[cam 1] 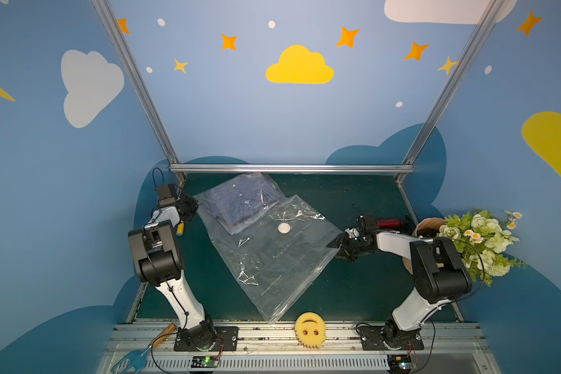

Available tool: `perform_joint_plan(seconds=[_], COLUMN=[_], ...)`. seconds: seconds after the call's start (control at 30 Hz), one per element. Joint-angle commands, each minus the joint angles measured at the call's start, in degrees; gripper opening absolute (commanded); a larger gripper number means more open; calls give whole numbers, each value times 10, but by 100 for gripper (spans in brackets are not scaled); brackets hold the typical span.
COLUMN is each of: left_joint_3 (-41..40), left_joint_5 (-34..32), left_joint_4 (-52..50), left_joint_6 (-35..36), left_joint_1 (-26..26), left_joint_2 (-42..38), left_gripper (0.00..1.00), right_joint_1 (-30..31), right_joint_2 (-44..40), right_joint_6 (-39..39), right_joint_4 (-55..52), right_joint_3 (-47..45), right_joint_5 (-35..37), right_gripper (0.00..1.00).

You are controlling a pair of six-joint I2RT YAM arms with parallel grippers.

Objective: Take the shirt out of the vacuum bag
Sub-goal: Adjust the vacuum bag at the center of the board.

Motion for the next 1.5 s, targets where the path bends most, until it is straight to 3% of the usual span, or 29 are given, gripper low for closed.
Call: perform_joint_plan(seconds=[0.0, 0.33, 0.63, 0.77, 0.87, 0.97, 1.03, 1.17, 1.3, 1.47], left_joint_3=[7, -103, -166, -164, -173, -191, -193, -178, -148, -117], left_joint_5=[-41, -107, -94, -109, -113, -131, -134, -150, -143, -160], left_joint_4=[-23, 8, 51, 33, 17, 9, -8, -62, -113, -168], left_joint_6=[22, 25, 1, 13, 19, 26, 39, 66, 103, 157], left_joint_1=[3, 45, 36, 20, 11, 3, -3, -16, -44, -154], left_joint_2=[-37, -138, -132, -152, -179, -220, -248, -314, -366, -412], left_gripper=[3, 3, 3, 5, 18, 50, 62, 61, 66, 74], right_joint_1=[19, 36, 27, 10, -6, -25, -37, -58, -70, -81], right_joint_2=[72, 201, 302, 316, 317, 313, 307, 263, 191, 80], right_joint_6=[-3, -6, -45, -62, -86, -113, -129, -166, -202, -224], right_joint_4=[18, -6, -73, -92, -119, -150, -170, -195, -221, -212], right_joint_3=[45, 250, 451, 489, 511, 533, 543, 540, 513, 417], right_joint_5=[40, 9, 3, 5, 13, 23, 27, 47, 81, 101], right_gripper=[52, 49, 48, 47, 46, 45, 48, 58, 61, 61])
